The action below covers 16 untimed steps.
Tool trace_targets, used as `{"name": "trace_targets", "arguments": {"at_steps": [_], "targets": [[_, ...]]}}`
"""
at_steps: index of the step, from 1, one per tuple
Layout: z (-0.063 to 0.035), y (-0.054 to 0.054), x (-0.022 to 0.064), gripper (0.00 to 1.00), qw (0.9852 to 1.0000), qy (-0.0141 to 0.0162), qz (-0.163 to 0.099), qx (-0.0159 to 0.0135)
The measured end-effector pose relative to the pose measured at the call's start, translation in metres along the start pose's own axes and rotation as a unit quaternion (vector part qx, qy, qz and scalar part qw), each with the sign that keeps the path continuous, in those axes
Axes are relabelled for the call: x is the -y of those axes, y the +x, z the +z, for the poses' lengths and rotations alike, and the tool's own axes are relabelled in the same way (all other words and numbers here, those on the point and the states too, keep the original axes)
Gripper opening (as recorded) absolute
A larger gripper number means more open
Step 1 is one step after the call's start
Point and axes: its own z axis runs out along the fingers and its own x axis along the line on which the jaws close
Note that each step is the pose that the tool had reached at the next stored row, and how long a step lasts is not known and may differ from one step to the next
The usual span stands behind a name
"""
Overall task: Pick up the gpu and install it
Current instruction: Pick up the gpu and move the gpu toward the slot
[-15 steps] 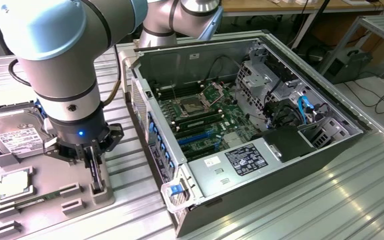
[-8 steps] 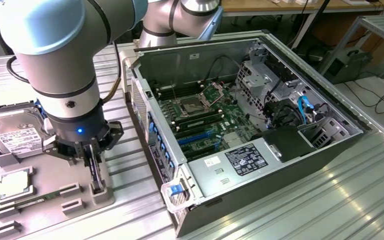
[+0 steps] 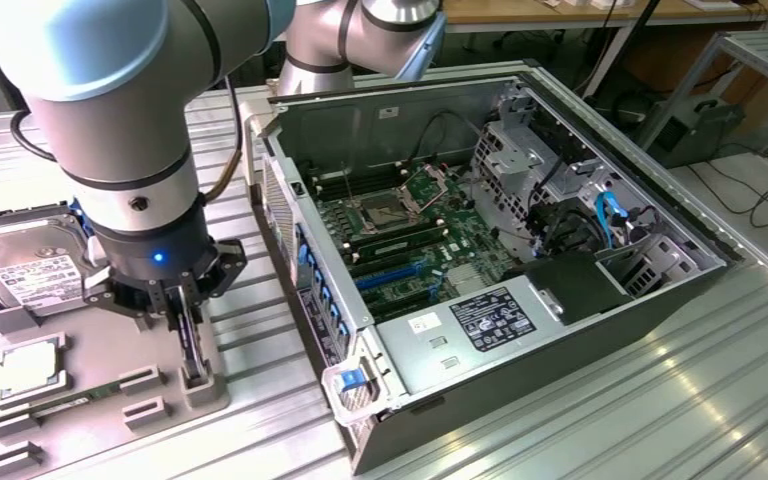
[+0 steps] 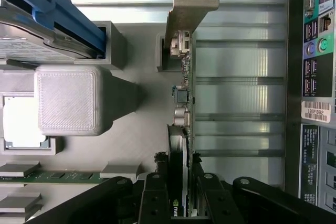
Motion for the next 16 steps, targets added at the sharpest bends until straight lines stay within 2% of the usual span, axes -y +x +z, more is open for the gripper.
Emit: {"name": "trace_targets", "arguments": {"at_steps": [16], "targets": [[-0.0076,0.0001,-0.0003,0.27,1.0000,0.0000,0.000,0.0000]]}}
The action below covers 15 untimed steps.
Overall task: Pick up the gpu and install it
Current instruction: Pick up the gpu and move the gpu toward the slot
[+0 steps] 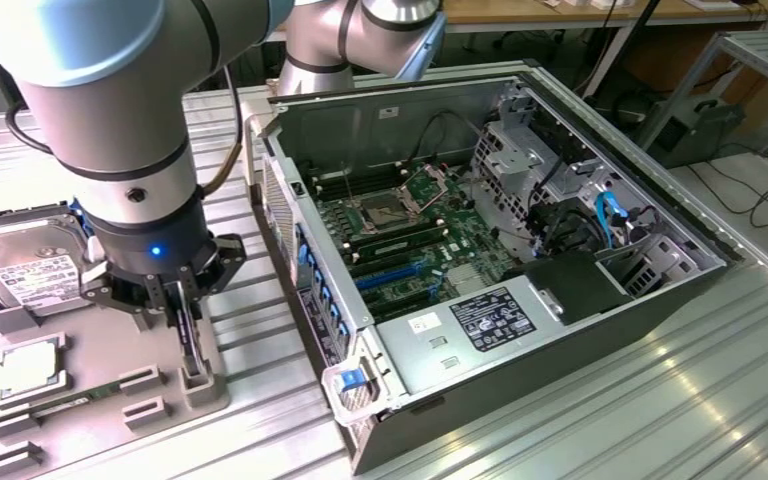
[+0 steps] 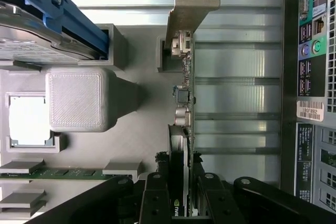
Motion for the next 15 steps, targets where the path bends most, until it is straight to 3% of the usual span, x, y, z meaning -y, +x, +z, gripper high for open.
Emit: {"name": "trace_targets", "arguments": {"at_steps": [15], "targets": [[-0.0092,0.0001,-0.0003,0.27,1.0000,0.0000,0.000,0.0001]]}}
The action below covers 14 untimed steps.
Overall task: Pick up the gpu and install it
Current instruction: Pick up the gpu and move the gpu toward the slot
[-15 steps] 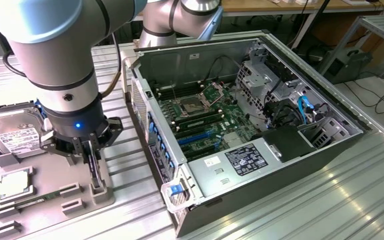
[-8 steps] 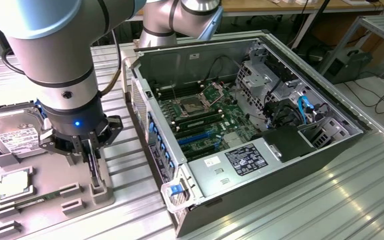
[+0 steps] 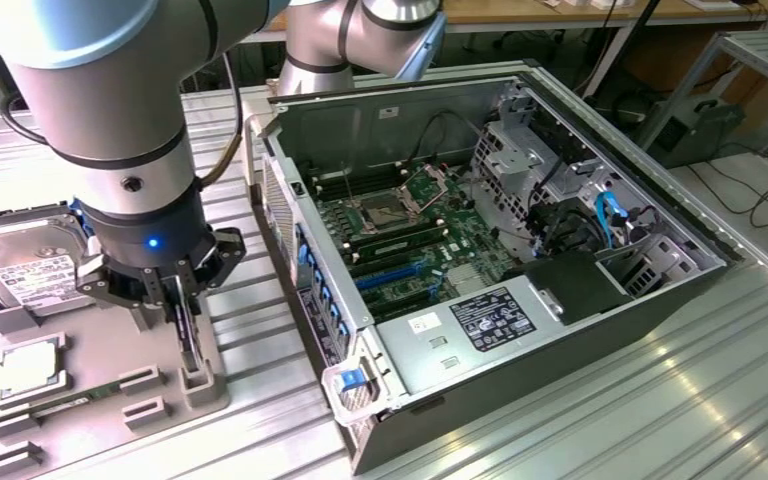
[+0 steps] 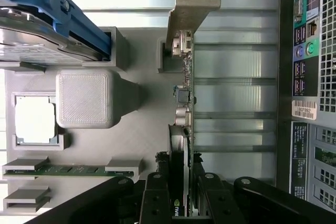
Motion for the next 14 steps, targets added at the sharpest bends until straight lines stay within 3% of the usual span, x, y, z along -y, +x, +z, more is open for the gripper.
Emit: {"name": "trace_targets", "arguments": {"at_steps": [14], "targets": [[-0.0093,0.0001,-0.0003,0.27,1.0000,0.0000,0.000,0.0000]]}}
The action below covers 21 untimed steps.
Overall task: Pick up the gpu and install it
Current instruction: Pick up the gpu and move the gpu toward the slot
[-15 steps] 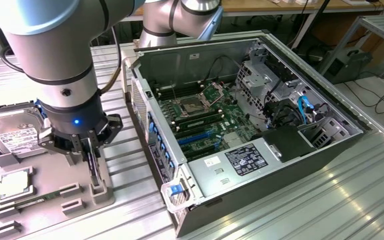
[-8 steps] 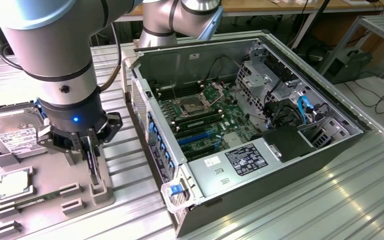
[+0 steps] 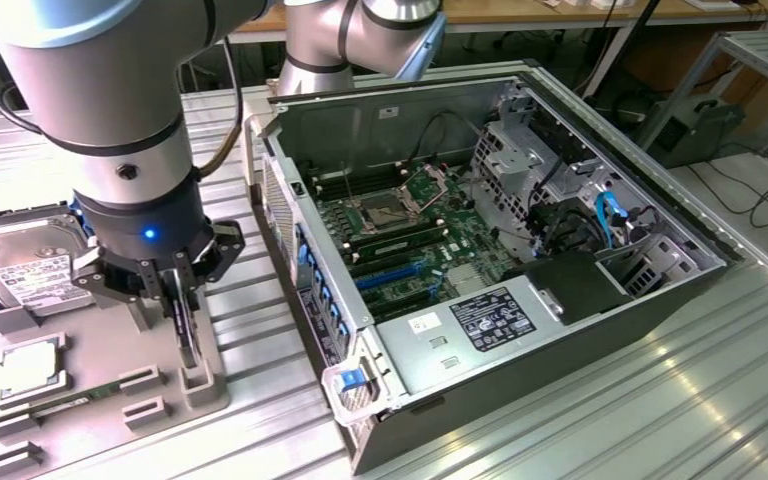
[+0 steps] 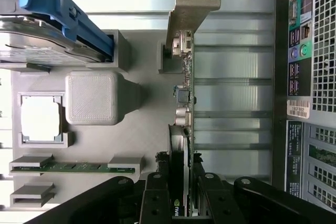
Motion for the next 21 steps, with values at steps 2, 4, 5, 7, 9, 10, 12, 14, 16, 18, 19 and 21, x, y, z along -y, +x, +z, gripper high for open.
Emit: {"name": "trace_targets", "arguments": {"at_steps": [2,4,5,7,9,10,12,14,16,18,19,21], "targets": [[-0.0015,0.000,0.0000,0.27,1.0000,0.0000,0.000,0.0000],[-0.0032,0.000,-0.0001,0.27,1.0000,0.0000,0.000,0.0001],[-0.0040,0.000,-0.0001,0.27,1.0000,0.0000,0.000,0.0000],[-0.0057,0.000,-0.0002,0.27,1.0000,0.0000,0.000,0.0000],[-0.0074,0.000,-0.0002,0.27,1.0000,-0.0001,0.000,0.0001],[-0.0080,0.000,-0.0002,0.27,1.0000,0.0000,0.000,0.0000],[-0.0099,0.000,-0.0003,0.27,1.0000,0.0000,0.000,0.0000],[-0.0116,0.000,-0.0004,0.27,1.0000,0.0000,0.000,0.0000],[-0.0137,0.000,-0.0004,0.27,1.0000,0.0000,0.000,0.0000],[-0.0158,0.000,-0.0005,0.27,1.0000,0.0000,0.000,0.0000],[-0.0169,0.000,-0.0006,0.27,1.0000,0.0000,0.000,0.0000],[-0.0193,0.000,-0.0006,0.27,1.0000,0.0000,0.000,0.0000]]}}
